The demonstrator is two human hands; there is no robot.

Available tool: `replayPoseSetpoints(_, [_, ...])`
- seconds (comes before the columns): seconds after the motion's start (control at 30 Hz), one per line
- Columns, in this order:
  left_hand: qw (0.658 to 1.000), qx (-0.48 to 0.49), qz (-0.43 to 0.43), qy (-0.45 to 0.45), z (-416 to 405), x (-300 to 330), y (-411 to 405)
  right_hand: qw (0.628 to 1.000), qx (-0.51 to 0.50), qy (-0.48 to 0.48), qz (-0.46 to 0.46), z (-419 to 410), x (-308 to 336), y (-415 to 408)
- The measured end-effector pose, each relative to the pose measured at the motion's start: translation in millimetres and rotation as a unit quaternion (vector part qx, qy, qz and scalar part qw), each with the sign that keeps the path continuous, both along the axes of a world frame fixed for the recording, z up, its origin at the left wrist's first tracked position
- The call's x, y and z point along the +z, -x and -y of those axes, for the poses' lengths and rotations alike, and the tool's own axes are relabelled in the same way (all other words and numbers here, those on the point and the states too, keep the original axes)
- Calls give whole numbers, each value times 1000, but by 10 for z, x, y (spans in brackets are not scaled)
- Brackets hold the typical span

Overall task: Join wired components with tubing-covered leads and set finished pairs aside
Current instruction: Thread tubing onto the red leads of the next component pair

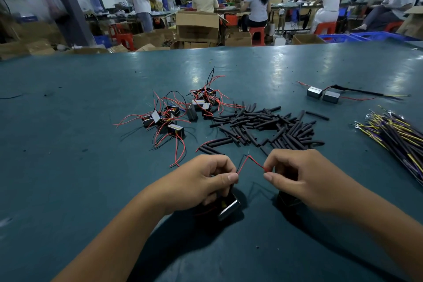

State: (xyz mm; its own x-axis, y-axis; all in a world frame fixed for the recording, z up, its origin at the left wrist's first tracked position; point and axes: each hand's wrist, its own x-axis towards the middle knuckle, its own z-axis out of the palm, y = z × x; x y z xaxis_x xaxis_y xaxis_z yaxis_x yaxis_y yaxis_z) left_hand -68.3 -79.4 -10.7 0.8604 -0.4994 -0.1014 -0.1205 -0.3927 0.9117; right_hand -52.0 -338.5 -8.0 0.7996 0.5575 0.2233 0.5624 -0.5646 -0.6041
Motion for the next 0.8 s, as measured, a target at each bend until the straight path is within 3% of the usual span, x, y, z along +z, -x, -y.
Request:
replayPoseSetpoints(0.2, [999,20,32,-31,-25,-1,-24,997,44,-31,-57,110,127,2])
replayPoseSetpoints(0.37, [961,114,202,-150,66,-62,-29,995,77,-29,-54,73,126,33])
replayPoseSetpoints(0.47, [956,151,230,-102,175,-115,6,996,68,-37,-34,22,80,38])
replayPoseSetpoints(0.67, [980,134,133,58,308,-113,47,998,38,-51,-7,-23,36,58])
replayPoseSetpoints(0.8, [969,144,173,103,383,-120,74,998,40,-36,17,-81,7,79])
